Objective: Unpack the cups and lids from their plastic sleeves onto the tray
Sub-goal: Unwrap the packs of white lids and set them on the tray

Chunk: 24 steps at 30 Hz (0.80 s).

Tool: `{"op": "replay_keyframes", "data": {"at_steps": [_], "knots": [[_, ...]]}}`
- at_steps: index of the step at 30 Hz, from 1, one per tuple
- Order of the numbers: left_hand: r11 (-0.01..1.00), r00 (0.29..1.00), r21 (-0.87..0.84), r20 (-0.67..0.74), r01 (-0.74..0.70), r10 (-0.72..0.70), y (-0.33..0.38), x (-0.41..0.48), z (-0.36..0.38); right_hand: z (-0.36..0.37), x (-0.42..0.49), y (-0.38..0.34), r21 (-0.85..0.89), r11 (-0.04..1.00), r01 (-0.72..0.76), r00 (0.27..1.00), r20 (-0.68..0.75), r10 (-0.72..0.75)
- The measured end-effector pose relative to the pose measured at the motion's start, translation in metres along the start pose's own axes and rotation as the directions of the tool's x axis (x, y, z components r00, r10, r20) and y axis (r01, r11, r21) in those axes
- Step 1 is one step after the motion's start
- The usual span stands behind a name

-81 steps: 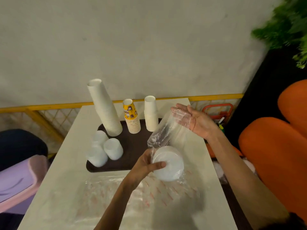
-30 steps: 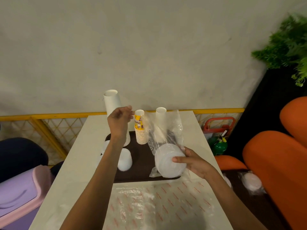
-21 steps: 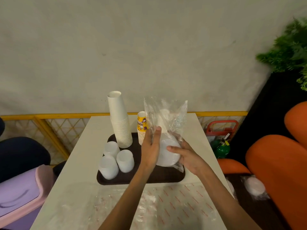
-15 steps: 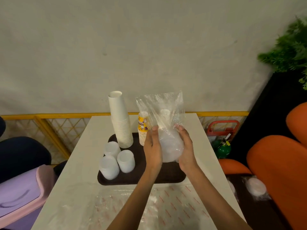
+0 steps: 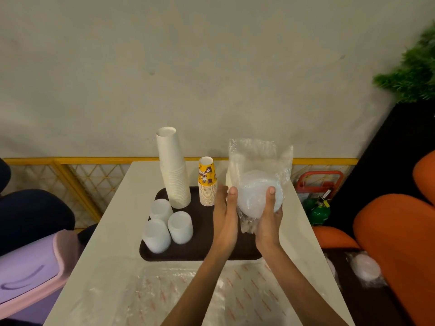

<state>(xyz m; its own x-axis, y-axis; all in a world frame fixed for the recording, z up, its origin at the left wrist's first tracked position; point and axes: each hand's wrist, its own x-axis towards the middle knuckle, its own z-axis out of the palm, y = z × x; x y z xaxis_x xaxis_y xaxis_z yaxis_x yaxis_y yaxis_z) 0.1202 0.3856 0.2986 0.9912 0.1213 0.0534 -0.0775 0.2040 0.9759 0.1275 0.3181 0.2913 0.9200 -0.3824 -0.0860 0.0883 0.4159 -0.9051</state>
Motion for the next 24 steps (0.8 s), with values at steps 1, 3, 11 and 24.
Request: {"op": "replay_keyframes", "data": {"at_steps": [1,3,11,24], "knots": [[1.000,0.999,0.004,-0.028,-0.022,0.023,0.005,0.007,0.000,0.000,0.001,0.004,-0.037,0.999,0.015,1.000,0.005,-0.014],[0.999,0.998,0.007,-0.042,-0.046,0.046,0.014,0.018,0.002,0.002,-0.005,0.003,-0.062,0.998,0.034,0.996,0.081,-0.029],[0.994,0.961,-0.038,-0.259,-0.107,0.094,0.005,0.014,0.004,-0.003,-0.024,0.014,-0.197,0.979,-0.055,0.964,0.245,0.103],[0.997,0.982,0.022,-0.173,-0.071,0.074,0.004,0.001,-0.001,0.019,0.008,-0.003,-0.066,0.998,0.009,0.999,0.044,-0.006]]}}
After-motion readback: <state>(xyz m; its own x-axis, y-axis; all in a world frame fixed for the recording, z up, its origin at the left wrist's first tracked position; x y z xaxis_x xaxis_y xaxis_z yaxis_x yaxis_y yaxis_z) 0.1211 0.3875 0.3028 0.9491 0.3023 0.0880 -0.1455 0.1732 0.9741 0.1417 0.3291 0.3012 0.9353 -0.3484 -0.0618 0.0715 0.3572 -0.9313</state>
